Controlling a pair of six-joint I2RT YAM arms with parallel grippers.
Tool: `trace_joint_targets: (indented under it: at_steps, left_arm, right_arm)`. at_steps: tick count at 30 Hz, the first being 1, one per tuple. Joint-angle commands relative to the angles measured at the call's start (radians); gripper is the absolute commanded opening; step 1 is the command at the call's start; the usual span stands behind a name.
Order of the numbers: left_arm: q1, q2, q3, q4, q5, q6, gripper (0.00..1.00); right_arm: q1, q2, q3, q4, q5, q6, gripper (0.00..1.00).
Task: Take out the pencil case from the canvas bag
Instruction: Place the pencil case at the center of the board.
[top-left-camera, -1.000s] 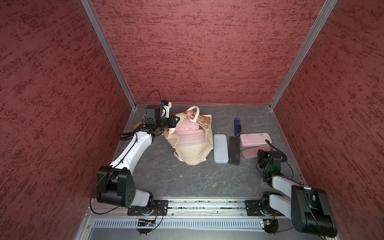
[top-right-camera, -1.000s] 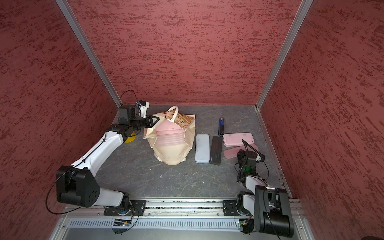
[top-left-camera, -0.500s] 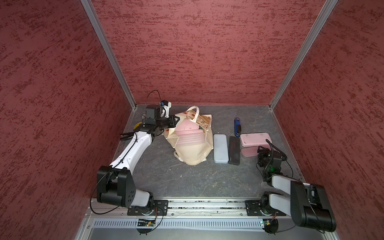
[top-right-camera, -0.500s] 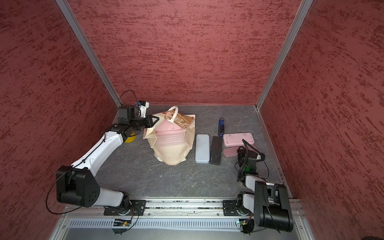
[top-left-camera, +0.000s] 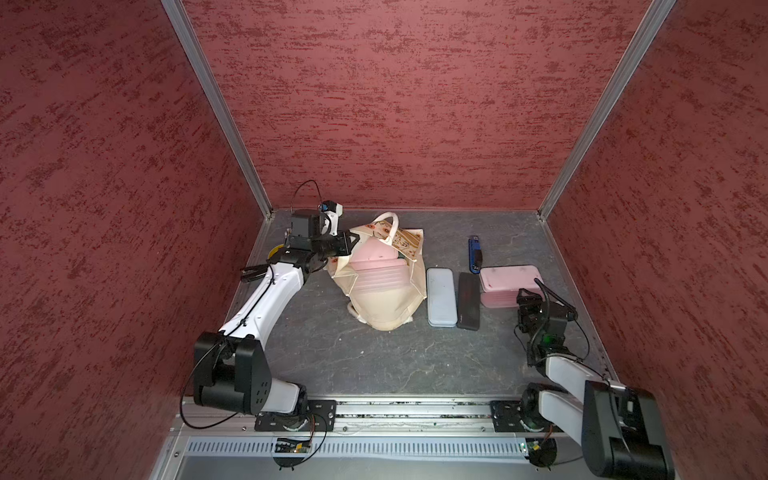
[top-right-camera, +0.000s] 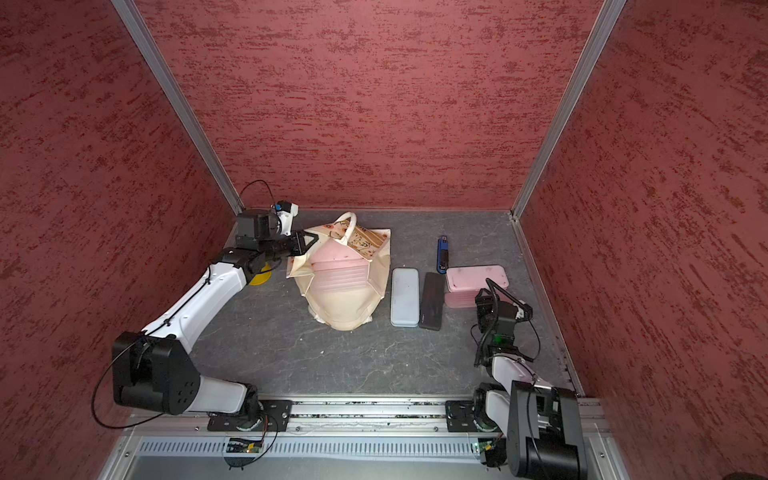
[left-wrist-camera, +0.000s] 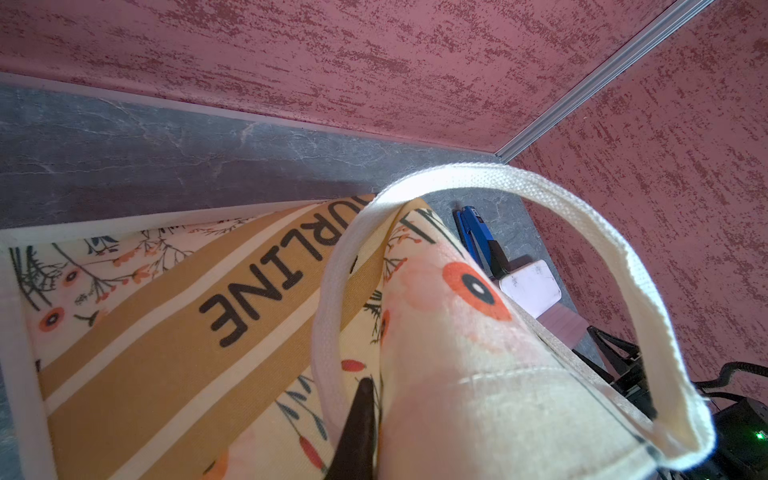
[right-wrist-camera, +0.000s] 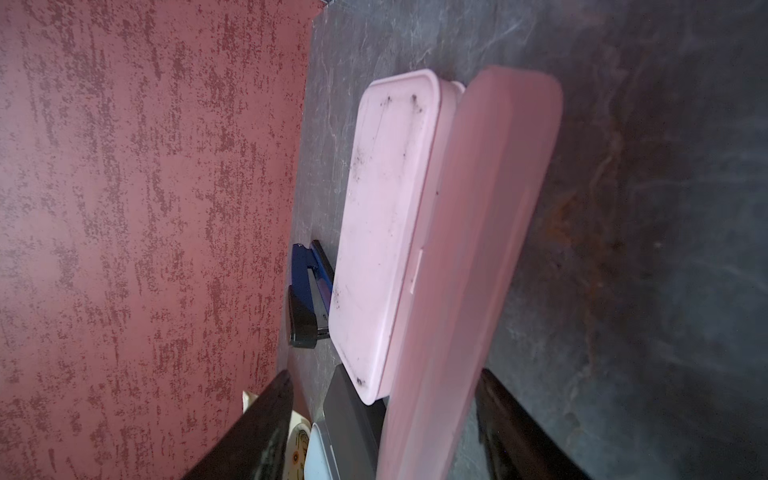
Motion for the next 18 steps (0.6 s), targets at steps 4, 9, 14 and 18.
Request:
trace_joint_targets:
  at_steps: [4,9,14,18]
  left_arm:
    - [0.009,-0.033,-0.001,0.012,-0.002,-0.006,0.00]
    - [0.009,-0.030,-0.002,0.013,0.004,-0.009,0.00]
    - [0.009,-0.030,-0.002,0.013,0.005,-0.009,0.00]
    - [0.009,-0.030,-0.002,0.012,0.003,-0.009,0.00]
  right_arm:
    - [-0.005,0.016,0.010,0.022,-0.019,0.010,0.71]
    - [-0.006,0.018,0.004,0.027,-0.023,0.014,0.73]
    - [-0.006,0.041,0.027,0.021,-0.031,0.001,0.78]
    - [-0.005,0.069,0.044,0.030,-0.050,-0.002,0.81]
